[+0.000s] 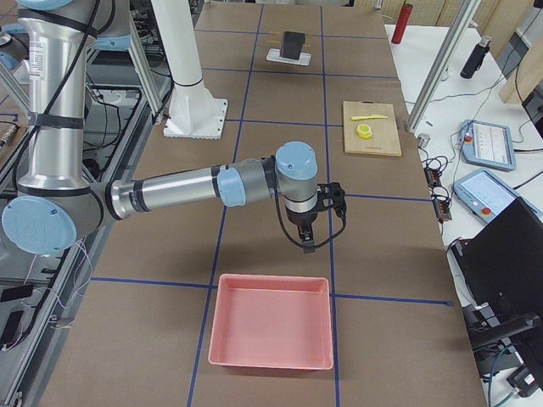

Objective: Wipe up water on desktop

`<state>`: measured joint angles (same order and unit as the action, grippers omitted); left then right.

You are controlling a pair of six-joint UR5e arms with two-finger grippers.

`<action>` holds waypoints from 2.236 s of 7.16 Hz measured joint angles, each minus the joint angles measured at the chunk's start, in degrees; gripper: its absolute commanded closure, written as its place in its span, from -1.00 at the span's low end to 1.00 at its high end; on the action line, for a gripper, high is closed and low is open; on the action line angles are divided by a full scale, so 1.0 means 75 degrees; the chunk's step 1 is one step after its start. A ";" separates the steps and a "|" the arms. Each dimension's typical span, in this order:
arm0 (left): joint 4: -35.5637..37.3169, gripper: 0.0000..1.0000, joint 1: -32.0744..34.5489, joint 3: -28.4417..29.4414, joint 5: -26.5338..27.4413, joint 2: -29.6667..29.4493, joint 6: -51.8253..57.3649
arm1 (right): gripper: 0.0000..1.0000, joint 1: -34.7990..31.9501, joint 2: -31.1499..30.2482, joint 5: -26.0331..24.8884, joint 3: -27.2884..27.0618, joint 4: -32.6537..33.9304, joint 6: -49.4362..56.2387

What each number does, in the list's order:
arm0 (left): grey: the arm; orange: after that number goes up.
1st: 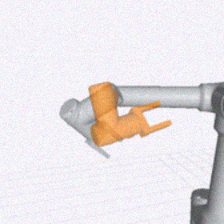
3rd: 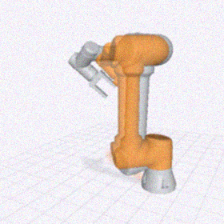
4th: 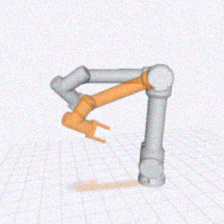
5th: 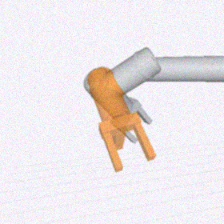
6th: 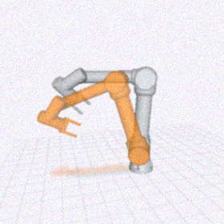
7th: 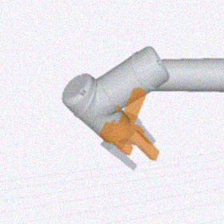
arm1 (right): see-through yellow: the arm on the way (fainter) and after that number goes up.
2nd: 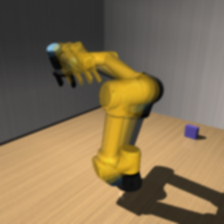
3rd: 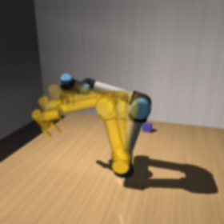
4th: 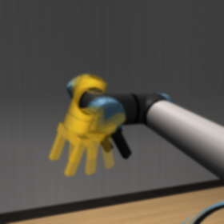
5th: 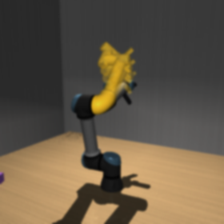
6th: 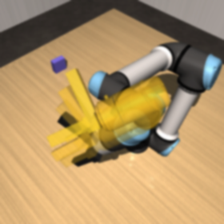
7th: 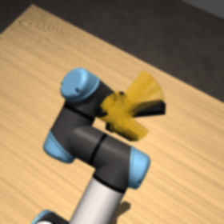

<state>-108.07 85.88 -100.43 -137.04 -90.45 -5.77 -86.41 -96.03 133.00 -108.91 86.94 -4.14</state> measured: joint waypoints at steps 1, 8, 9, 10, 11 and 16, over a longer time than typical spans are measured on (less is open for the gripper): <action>-0.0578 -0.97 -0.0394 -0.0017 0.0025 0.0147 -0.1101 | -1.00 0.0000 0.0001 -0.0002 -0.0030 -0.0004 -0.0119; -0.3672 -0.16 -0.2909 -0.0013 0.0523 0.0799 -0.5249 | -1.00 0.0208 -0.0058 -0.0460 -0.0140 -0.0253 -0.0895; -0.3725 0.00 -0.3012 0.0002 0.0543 0.0807 -0.5276 | -1.00 0.0211 -0.0061 -0.0463 -0.0140 -0.0257 -0.0899; -0.3777 0.28 -0.3077 0.0021 0.0549 0.0815 -0.5284 | -1.00 0.0212 -0.0062 -0.0468 -0.0139 -0.0259 -0.0900; -0.3810 0.48 -0.3111 0.0034 0.0552 0.0822 -0.5288 | -1.00 0.0212 -0.0063 -0.0470 -0.0139 -0.0259 -0.0900; -0.3940 1.00 -0.3114 0.0010 0.0552 0.0936 -0.5289 | -1.00 0.0212 -0.0071 -0.0469 -0.0139 -0.0260 -0.0901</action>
<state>-137.62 62.52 -100.35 -132.89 -83.43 -45.44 -84.82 -96.56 129.48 -109.95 84.99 -10.90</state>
